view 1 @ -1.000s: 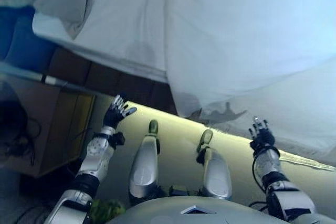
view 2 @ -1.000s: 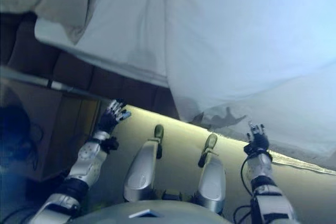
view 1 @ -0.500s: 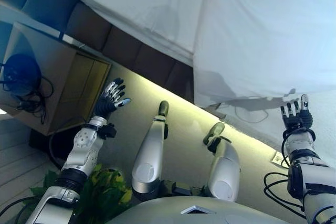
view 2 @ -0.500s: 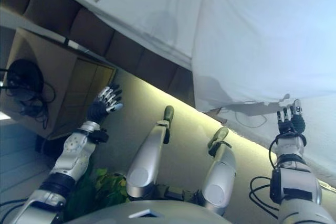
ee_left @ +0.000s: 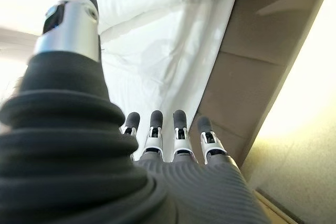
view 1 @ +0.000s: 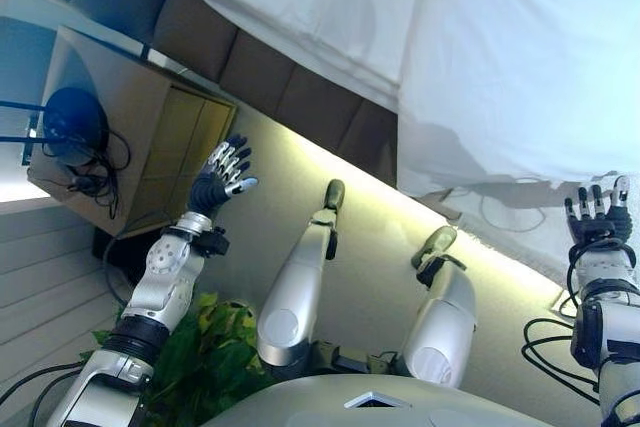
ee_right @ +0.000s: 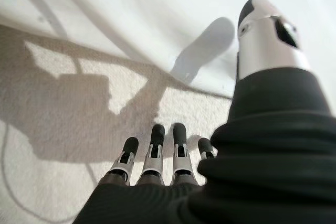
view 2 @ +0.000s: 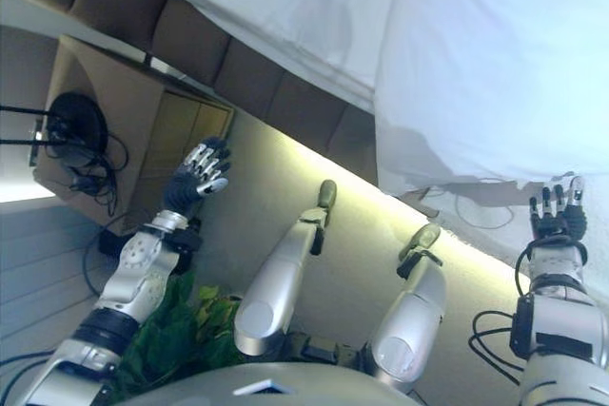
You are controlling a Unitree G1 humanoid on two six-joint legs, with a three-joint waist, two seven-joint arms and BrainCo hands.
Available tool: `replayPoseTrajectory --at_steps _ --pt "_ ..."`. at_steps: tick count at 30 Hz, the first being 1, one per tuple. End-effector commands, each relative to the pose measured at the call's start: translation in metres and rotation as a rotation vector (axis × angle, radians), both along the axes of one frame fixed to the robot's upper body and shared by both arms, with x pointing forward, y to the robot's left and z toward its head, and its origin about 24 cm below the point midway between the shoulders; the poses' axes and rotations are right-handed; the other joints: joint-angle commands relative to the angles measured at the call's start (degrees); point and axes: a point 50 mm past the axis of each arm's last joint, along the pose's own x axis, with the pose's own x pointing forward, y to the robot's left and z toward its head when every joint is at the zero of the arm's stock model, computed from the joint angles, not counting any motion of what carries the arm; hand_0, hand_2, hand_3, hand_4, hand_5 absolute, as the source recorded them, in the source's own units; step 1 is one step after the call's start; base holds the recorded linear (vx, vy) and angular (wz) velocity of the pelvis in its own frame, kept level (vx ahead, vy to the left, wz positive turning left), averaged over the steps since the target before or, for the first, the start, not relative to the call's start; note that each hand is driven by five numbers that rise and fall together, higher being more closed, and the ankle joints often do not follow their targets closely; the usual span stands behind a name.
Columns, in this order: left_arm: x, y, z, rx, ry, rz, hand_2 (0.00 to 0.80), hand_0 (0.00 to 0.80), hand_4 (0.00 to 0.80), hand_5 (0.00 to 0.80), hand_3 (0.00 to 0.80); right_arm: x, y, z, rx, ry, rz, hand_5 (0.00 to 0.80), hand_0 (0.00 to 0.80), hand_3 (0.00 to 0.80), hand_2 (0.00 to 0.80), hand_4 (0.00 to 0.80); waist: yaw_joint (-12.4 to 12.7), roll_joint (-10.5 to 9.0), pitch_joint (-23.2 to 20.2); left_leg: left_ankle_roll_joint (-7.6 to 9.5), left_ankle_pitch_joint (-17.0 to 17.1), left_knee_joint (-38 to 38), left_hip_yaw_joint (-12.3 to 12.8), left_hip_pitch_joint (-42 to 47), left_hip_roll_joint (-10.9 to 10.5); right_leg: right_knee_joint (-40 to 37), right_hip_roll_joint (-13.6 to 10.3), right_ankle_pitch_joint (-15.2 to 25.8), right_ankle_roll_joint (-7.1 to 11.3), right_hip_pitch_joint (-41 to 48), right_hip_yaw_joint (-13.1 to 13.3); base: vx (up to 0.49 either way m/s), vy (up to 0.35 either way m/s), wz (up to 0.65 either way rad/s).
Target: Make the bed neatly
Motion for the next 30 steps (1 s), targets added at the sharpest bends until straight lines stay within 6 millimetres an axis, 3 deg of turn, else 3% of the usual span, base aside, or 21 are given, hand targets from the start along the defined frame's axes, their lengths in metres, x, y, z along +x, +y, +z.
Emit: replayPoseTrajectory --at_steps 1,14,15,16,17,25,30 --pt "0.002 -0.010 0.010 -0.046 -0.041 -0.043 0.000 0.000 0.000 0.000 0.000 -0.005 -0.022 0.025 -0.068 -0.035 -0.017 0.000 0.000 0.000 0.000 0.000 1.9 1.51 -1.6 -2.81 -0.2 0.9 -1.0 -1.0 2.9 -7.4 -2.4 6.4 3.80 2.5 1.9 0.117 0.048 0.09" --pt "-0.008 0.004 -0.002 -0.037 0.029 -0.045 0.000 0.000 0.000 0.000 0.000 -0.010 -0.028 0.030 -0.086 -0.009 0.028 0.000 0.000 0.000 0.000 0.000 4.7 0.34 -3.8 -2.39 -2.2 2.7 -1.9 1.9 2.0 -9.7 -3.3 7.1 4.32 10.1 -1.8 0.130 0.021 0.12" --pt "-0.010 0.005 -0.003 -0.030 0.031 -0.047 0.000 0.000 0.000 0.000 0.000 -0.010 -0.029 0.030 -0.082 -0.015 0.024 0.201 0.201 0.201 0.201 0.201 5.2 0.09 -3.8 -2.38 -2.3 2.8 -2.1 2.1 1.9 -10.2 -3.4 7.3 4.36 11.1 -2.3 0.111 -0.042 0.21" --pt "-0.010 0.007 -0.003 -0.025 0.032 -0.045 0.000 0.000 0.000 0.000 0.000 -0.010 -0.028 0.031 -0.079 -0.022 0.025 0.530 0.530 0.530 0.530 0.530 5.4 -0.13 -3.9 -2.31 -2.4 2.9 -2.3 2.2 1.8 -10.5 -3.4 7.4 4.40 11.7 -2.7 0.102 -0.042 0.25" --pt "-0.010 0.008 -0.002 -0.020 0.033 -0.044 0.000 0.000 0.000 0.000 0.000 -0.009 -0.028 0.031 -0.076 -0.026 0.026 0.800 0.800 0.800 0.800 0.800 5.6 -0.27 -3.9 -2.27 -2.5 3.0 -2.4 2.2 1.8 -10.6 -3.4 7.5 4.42 12.0 -3.0 0.068 -0.027 0.24" --pt "-0.012 0.014 -0.003 0.006 0.027 -0.037 0.000 0.000 0.000 0.000 0.000 0.001 -0.018 0.028 -0.062 -0.027 0.063 0.800 0.800 0.800 0.800 0.800 6.6 -1.41 -3.3 -2.03 -2.6 3.2 -3.0 2.2 1.5 -11.4 -2.8 8.1 4.62 13.0 -3.8 0.021 -0.025 0.11" --pt "-0.010 0.014 0.000 0.014 0.016 -0.038 0.000 0.000 0.000 0.000 0.000 0.008 -0.003 0.017 -0.171 0.039 0.162 0.800 0.800 0.800 0.800 0.800 6.7 -1.95 -3.4 -2.02 -2.8 3.3 -3.0 2.9 1.6 -12.1 -2.3 8.4 4.51 14.4 -4.4 -0.017 -0.022 0.08"
